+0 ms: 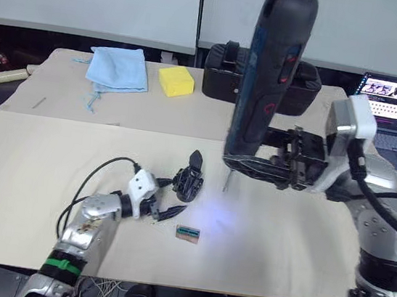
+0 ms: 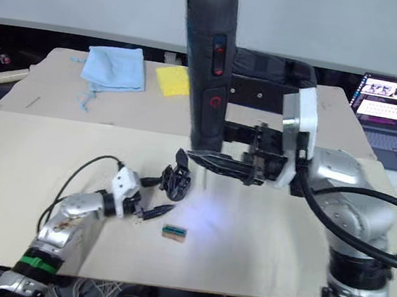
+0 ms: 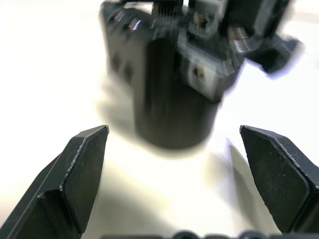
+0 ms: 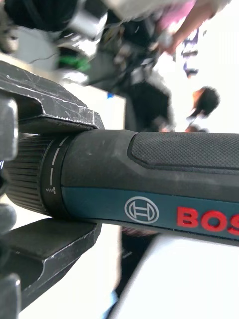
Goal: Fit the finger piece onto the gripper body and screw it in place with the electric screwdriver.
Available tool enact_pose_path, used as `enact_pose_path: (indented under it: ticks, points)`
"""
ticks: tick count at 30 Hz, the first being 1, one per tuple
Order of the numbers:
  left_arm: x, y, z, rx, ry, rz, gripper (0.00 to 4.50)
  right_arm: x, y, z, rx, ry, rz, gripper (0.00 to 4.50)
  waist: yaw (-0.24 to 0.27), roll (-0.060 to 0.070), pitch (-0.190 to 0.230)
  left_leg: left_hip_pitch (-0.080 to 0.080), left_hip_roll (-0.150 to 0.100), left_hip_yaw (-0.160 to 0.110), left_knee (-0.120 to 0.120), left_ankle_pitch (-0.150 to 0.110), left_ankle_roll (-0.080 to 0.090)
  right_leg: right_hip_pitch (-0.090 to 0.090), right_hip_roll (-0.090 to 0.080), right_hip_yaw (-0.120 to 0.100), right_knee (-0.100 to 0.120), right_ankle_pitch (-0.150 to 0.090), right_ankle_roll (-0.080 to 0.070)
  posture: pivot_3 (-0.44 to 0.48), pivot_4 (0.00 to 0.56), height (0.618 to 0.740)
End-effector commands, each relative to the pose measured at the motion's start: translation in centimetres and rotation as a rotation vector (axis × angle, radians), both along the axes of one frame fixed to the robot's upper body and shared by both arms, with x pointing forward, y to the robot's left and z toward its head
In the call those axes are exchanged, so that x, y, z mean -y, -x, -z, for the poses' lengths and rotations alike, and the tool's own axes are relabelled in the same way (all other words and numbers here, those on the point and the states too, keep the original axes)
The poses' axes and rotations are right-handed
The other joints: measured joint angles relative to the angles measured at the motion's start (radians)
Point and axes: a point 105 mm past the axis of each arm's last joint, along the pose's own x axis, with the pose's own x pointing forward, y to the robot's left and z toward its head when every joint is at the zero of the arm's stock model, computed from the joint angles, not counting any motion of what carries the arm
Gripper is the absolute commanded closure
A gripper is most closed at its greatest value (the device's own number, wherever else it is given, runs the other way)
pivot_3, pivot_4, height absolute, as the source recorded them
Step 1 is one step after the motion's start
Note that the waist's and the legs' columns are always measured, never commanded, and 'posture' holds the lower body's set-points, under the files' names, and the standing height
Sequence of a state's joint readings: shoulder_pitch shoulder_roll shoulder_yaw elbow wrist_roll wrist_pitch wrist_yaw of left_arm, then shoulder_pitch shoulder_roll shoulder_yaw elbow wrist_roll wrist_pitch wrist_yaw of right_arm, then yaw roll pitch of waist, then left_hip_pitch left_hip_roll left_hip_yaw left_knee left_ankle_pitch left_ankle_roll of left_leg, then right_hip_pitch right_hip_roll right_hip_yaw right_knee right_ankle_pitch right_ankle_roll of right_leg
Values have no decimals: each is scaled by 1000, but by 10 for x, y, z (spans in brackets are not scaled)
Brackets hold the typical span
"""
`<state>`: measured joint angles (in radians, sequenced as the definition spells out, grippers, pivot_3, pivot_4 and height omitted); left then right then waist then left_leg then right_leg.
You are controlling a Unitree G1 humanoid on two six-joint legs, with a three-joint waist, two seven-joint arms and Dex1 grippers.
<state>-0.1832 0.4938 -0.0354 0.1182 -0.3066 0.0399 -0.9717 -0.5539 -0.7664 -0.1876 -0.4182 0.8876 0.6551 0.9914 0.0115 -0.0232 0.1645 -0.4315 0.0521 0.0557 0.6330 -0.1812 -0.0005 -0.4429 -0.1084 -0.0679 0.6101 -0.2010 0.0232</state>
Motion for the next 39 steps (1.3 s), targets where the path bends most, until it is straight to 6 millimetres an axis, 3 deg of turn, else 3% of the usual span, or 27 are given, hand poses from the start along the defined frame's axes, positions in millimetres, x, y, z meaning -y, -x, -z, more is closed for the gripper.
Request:
enact_pose_path:
  ticks: [1, 4, 10, 16, 22, 29, 31, 35, 36, 39]
  points:
    - [-22, 15, -26, 42, 51, 58, 33, 37, 3, -16, 6, 17, 124, 2571, 2, 0, 3, -1, 0, 0, 0, 0, 0, 0, 0, 0, 0, -1, -1, 0, 150, 740]
    - [-39, 36, -46, 5, 75, 156, 33, 73, 2, -6, -136, 144, 252, 2571, 8, 0, 5, -3, -1, 1, 1, 0, 0, -3, -2, 0, -1, -3, -4, 0, 150, 740]
    - [-76, 43, -79, 34, -12, 172, 33, 135, 1, 26, -570, 349, 475, 2571, 12, 1, 6, -8, -1, 2, 4, 0, 0, -8, -3, 1, 0, -3, -4, 0, 150, 740]
    - [-75, 58, -87, -43, -33, 247, 33, 193, -13, 90, -709, 692, 713, 2571, 0, 1, 7, -9, -1, 4, 4, 0, 0, -10, -3, 3, 0, -3, -3, 0, 150, 740]
    - [-80, 60, -89, -37, -42, 191, 33, 221, -38, 129, -778, 795, 853, 2571, -13, 6, 11, -11, -1, 8, 5, 0, 0, -15, -1, 10, 3, 2, 4, 0, 150, 740]
    - [-80, 66, -82, -85, -45, 166, 33, 226, -55, 139, -766, 802, 899, 2571, -11, 6, 12, -11, -2, 9, 6, 0, 0, -15, 1, 13, 3, 4, 7, 0, 150, 740]
    - [-80, 65, -82, -77, -48, 156, 0, 225, -47, 139, -794, 832, 847, 1550, -7, 6, 12, -11, -2, 9, 7, 0, 0, -14, 1, 14, 3, 5, 8, 0, 150, 740]
    - [-84, 63, -90, -36, -41, 134, 0, 235, -52, 124, -709, 823, 890, 247, 0, 6, 12, -11, -2, 10, 10, 0, 0, -14, 1, 14, 4, 5, 8, 0, 150, 740]
    - [-86, 61, -94, -22, -35, 123, 0, 238, -53, 117, -662, 821, 899, 31, 0, 6, 12, -11, -2, 10, 11, 0, 0, -13, 1, 14, 4, 5, 7, 0, 150, 740]
    - [-93, 57, -97, 6, -62, 89, 0, 240, -55, 96, -534, 788, 888, 31, 2, 6, 12, -11, -2, 11, 12, 0, 0, -13, 1, 16, 4, 5, 4, 0, 150, 740]
